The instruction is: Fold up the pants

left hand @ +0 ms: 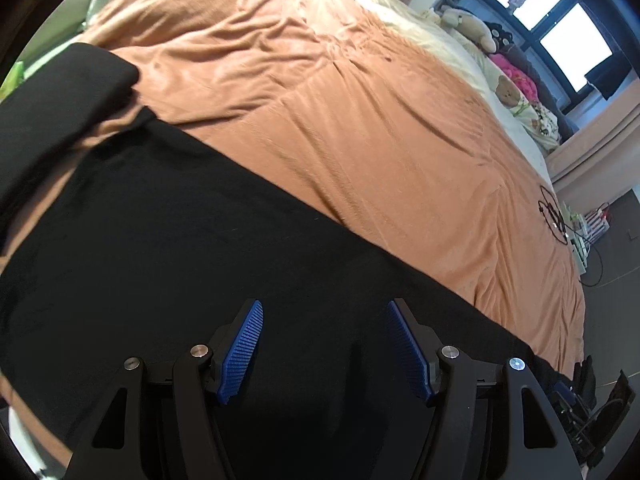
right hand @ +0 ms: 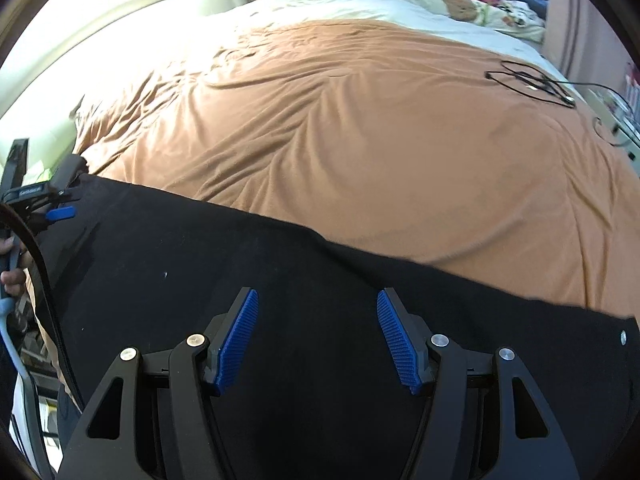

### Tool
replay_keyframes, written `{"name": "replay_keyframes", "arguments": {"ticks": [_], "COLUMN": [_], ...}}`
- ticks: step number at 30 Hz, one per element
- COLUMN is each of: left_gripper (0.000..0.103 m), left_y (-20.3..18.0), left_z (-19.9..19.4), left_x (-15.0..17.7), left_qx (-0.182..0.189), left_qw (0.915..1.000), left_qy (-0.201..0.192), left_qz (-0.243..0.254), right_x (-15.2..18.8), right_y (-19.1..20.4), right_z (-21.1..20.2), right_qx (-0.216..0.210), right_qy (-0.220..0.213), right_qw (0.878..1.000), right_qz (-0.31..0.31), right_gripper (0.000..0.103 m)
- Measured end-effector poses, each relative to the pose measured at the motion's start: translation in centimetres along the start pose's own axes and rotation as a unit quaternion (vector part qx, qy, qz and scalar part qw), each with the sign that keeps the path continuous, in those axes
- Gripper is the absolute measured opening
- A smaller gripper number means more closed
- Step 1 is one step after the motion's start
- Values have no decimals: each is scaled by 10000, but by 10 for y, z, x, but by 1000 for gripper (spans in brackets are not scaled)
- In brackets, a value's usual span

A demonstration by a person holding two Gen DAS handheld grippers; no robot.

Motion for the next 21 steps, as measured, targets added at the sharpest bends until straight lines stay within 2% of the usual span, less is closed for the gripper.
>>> {"name": "replay_keyframes", "arguments": {"ticks": [11, 12, 21], "left_gripper": [67, 67, 67], "left_y": [55, 61, 122], "left_z": [-36, -38, -46], "left_x": [30, 33, 56], "left_qx": [75, 81, -5], "left_qw": [9999, 9999, 9994], "left_qy": [-111, -105, -123], "left_qz": [-46, -58, -315], "right_x": [18, 25, 62], "right_y": [34, 43, 62], "right_z": [-29, -29, -21], "right_qx": [-261, -419, -630], "right_qy": [-211, -233, 34], "right_qw": [9994, 9988, 9978], "right_qz": [35, 94, 200], "right_gripper": [60, 60, 60]}}
Point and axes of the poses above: each gripper's, at about its wrist camera, not at the fingertips, and z roughly the way its jaws point, y to its left, x to its underside, the point moved 9 cm from there along z, roughly the way its jaws point, and after that the axes turned 12 degrees about -z, right-handed, at the moved point
